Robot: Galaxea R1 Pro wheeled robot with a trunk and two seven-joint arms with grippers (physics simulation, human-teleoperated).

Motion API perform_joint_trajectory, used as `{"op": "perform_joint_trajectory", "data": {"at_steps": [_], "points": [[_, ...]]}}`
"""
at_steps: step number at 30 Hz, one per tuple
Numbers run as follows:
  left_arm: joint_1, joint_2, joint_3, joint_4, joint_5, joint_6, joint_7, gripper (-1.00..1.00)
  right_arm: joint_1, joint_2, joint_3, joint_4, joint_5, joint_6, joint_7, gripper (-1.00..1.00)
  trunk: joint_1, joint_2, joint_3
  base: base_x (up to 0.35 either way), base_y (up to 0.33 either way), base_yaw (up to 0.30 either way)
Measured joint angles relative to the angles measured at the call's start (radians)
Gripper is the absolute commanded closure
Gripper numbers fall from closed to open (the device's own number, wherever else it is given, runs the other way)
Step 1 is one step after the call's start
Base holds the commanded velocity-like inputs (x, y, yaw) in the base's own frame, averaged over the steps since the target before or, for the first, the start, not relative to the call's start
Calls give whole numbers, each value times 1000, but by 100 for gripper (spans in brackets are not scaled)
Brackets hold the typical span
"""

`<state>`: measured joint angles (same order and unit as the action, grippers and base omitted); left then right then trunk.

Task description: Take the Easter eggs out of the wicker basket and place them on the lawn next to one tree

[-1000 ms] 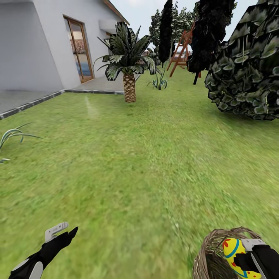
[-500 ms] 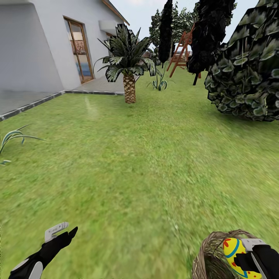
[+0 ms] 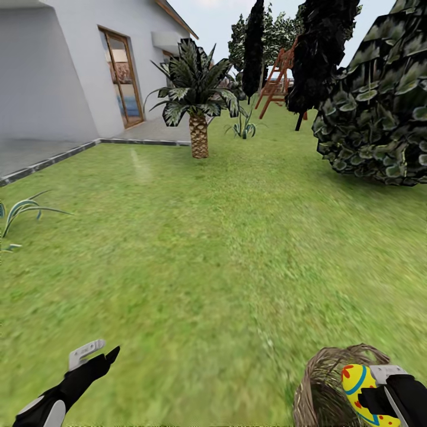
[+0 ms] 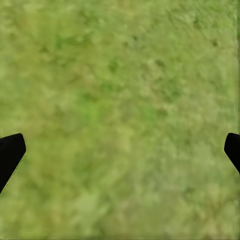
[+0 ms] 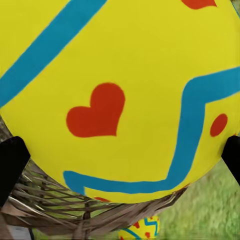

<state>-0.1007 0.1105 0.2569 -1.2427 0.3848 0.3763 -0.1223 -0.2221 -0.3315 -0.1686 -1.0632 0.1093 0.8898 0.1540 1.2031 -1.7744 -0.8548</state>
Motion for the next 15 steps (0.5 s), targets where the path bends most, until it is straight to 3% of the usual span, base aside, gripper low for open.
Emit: {"op": "perform_joint_trajectory", "data": {"at_steps": [10,15], "points": [[0,0,-1,0,0,5,-2,-100,0,1,1,0,0,0,0,100,0,0,0,-108,280,0],[0,1,-1,-1,1,5,-2,-100,0,1,1,0,0,0,0,100,-1,0,0,115,253,0]]}}
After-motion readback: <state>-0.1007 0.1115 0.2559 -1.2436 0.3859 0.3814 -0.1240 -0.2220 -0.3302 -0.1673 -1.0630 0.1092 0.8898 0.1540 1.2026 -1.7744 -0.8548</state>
